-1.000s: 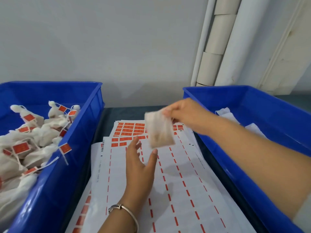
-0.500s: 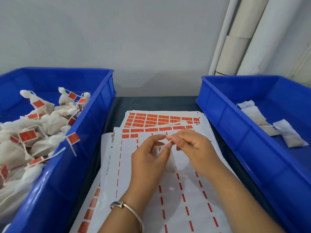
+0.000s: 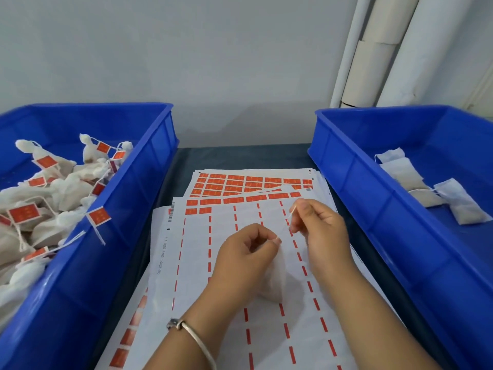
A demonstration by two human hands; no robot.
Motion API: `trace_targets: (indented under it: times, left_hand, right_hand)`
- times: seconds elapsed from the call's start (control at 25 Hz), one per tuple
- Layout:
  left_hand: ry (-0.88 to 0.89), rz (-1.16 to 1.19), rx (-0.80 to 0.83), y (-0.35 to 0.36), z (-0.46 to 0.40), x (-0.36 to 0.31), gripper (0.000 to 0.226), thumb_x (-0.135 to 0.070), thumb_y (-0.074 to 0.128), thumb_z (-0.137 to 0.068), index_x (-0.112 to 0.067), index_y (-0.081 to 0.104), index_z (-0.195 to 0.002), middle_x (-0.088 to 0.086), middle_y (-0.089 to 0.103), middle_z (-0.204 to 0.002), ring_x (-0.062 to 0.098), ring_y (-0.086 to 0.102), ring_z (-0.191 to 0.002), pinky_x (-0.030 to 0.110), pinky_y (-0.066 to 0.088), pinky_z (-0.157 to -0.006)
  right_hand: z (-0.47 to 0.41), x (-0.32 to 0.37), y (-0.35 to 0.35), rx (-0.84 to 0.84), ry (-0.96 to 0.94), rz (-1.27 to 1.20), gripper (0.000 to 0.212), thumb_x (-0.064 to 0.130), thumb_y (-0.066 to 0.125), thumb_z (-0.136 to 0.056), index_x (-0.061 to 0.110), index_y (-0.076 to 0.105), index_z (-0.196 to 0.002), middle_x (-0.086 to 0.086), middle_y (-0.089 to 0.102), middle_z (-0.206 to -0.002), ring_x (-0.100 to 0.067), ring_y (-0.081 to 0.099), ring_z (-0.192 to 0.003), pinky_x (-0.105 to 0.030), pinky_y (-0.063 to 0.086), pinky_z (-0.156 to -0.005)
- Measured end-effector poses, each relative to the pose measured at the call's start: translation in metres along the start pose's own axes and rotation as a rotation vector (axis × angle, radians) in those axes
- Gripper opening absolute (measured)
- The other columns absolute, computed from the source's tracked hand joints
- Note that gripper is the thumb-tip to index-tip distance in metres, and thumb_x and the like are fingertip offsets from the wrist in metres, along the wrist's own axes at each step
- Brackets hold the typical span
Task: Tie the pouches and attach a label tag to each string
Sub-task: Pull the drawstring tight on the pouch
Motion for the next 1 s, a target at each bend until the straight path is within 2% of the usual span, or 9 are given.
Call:
trace_targets:
  times: [0.24,0.4,0.48,0.6,0.68,0.76,0.84,0.92,1.0]
  left_hand:
    - [-0.046,0.384,0.102,0.004,0.006,0.0,0.019,-0.032,0.06,-0.085,-0.035,0.071,-0.069,-0.014,0.068,-0.082,0.014,0.058,-0.09,0.025,0.046,-0.075]
    - [-0.101,0.7,0.033,-0.006,0.003,0.004,0.019,-0.039,0.065,-0.064,-0.03,0.075,-0.079,-0.009,0.072,-0.091,0.014,0.068,-0.087,0.025,0.055,-0.069]
    - [-0.105,0.728,-0.039,-0.014,0.0,0.008,0.019,-0.038,0.064,-0.065,-0.032,0.075,-0.078,-0.008,0.072,-0.089,0.014,0.067,-0.086,0.027,0.054,-0.07]
    - [-0.076,0.768,-0.061,-0.02,-0.004,0.008,0.016,-0.034,0.064,-0.067,-0.028,0.075,-0.076,-0.004,0.072,-0.086,0.013,0.068,-0.082,0.03,0.053,-0.075]
    - [-0.059,0.765,-0.077,-0.021,-0.003,0.007,0.017,-0.036,0.064,-0.065,-0.029,0.074,-0.076,-0.005,0.072,-0.086,0.01,0.068,-0.083,0.032,0.055,-0.078]
    - [0.023,0.575,-0.193,-0.03,0.0,0.003,0.018,-0.043,0.063,-0.061,-0.039,0.072,-0.075,-0.014,0.071,-0.084,0.002,0.065,-0.083,0.019,0.053,-0.071]
    - [0.101,0.388,-0.304,-0.04,0.003,-0.004,0.016,-0.047,0.06,-0.061,-0.044,0.07,-0.073,-0.022,0.069,-0.081,-0.006,0.061,-0.081,0.005,0.045,-0.057]
    - [0.049,0.382,-0.388,-0.05,0.001,0.002,0.013,-0.046,0.061,-0.071,-0.036,0.07,-0.073,-0.025,0.067,-0.079,-0.007,0.06,-0.078,0.006,0.043,-0.054]
    - [-0.054,0.447,-0.439,-0.058,-0.003,0.015,0.013,-0.037,0.061,-0.083,-0.032,0.069,-0.073,-0.027,0.066,-0.077,0.001,0.062,-0.08,0.013,0.041,-0.062]
  right_hand:
    - [-0.002,-0.011,0.007,0.12,0.117,-0.014,0.026,0.037,0.053,-0.093,0.032,0.072,-0.076,0.007,0.066,-0.067,-0.006,0.065,-0.064,-0.017,0.054,-0.061]
    - [-0.008,-0.019,-0.004,0.043,0.171,0.054,0.022,0.053,0.047,-0.089,0.035,0.059,-0.095,0.009,0.067,-0.091,-0.014,0.066,-0.084,-0.034,0.055,-0.079]
    - [-0.004,-0.015,0.013,0.187,0.134,0.065,0.042,0.069,0.042,-0.078,0.036,0.057,-0.1,0.012,0.066,-0.096,-0.013,0.065,-0.09,-0.032,0.054,-0.083]
    - [0.02,-0.004,0.053,0.589,0.089,0.159,0.072,0.091,0.046,-0.055,0.045,0.053,-0.11,0.03,0.063,-0.1,0.004,0.061,-0.099,-0.018,0.052,-0.081]
    - [0.036,-0.008,0.067,0.744,0.099,0.277,0.06,0.08,0.06,-0.059,0.056,0.046,-0.113,0.037,0.056,-0.106,0.006,0.058,-0.1,-0.011,0.05,-0.074]
    - [0.037,-0.014,0.069,0.708,0.079,0.428,0.037,0.06,0.067,-0.074,0.06,0.043,-0.103,0.038,0.05,-0.1,0.006,0.054,-0.091,-0.007,0.042,-0.064]
    - [0.032,-0.018,0.063,0.606,0.091,0.481,0.024,0.045,0.065,-0.084,0.051,0.049,-0.1,0.031,0.052,-0.095,0.0,0.055,-0.087,-0.01,0.041,-0.064]
    - [0.029,-0.023,0.056,0.575,0.172,0.456,0.01,0.045,0.061,-0.087,0.038,0.061,-0.094,0.022,0.06,-0.09,-0.007,0.058,-0.087,-0.016,0.044,-0.068]
    - [0.029,-0.026,0.051,0.599,0.262,0.334,0.017,0.048,0.06,-0.086,0.032,0.067,-0.088,0.019,0.066,-0.081,-0.009,0.064,-0.084,-0.016,0.045,-0.069]
Point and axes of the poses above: each hand's wrist, its own z-axis away from the middle knuckle, its own y-axis out of the palm, x = y × z, the point moved 9 cm from there along -z, towards the middle knuckle
